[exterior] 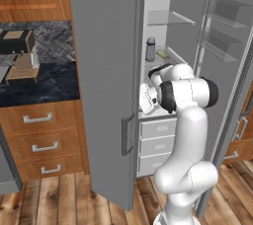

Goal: Retrieve the butter from the fridge and place it on a plate on the dining table. Then retrieve the butter knife by the fridge and place it near the plate.

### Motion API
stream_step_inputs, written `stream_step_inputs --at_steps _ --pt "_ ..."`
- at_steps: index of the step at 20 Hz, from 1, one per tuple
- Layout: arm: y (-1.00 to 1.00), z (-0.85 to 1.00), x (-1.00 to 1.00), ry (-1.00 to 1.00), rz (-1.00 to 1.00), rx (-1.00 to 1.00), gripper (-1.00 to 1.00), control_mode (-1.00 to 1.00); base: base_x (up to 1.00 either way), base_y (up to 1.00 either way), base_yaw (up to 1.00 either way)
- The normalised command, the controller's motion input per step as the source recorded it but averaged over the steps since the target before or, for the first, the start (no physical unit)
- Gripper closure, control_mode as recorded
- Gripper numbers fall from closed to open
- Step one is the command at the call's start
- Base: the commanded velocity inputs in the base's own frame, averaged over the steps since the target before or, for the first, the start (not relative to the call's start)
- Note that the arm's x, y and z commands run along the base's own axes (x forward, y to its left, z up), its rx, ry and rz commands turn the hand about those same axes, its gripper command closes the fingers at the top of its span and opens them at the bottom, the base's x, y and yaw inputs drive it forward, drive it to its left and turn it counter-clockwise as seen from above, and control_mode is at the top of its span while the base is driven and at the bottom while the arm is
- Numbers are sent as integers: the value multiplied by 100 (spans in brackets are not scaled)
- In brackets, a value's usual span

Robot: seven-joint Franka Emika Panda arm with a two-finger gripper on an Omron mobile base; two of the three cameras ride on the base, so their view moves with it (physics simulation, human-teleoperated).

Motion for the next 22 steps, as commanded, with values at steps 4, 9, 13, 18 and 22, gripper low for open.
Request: stream_step_inputs --at_steps 4,9,13,18,22 --pt "50 0 -11 0 10 0 -100 -100 0 0 0" --pt "60 3 -69 3 8 0 -100 -100 0 0 0" --pt "88 15 -86 11 8 0 -100 -100 0 0 0" --pt "91 31 -100 6 7 0 -100 -100 0 0 0" --pt "81 38 -77 4 4 0 -100 -100 0 0 0"
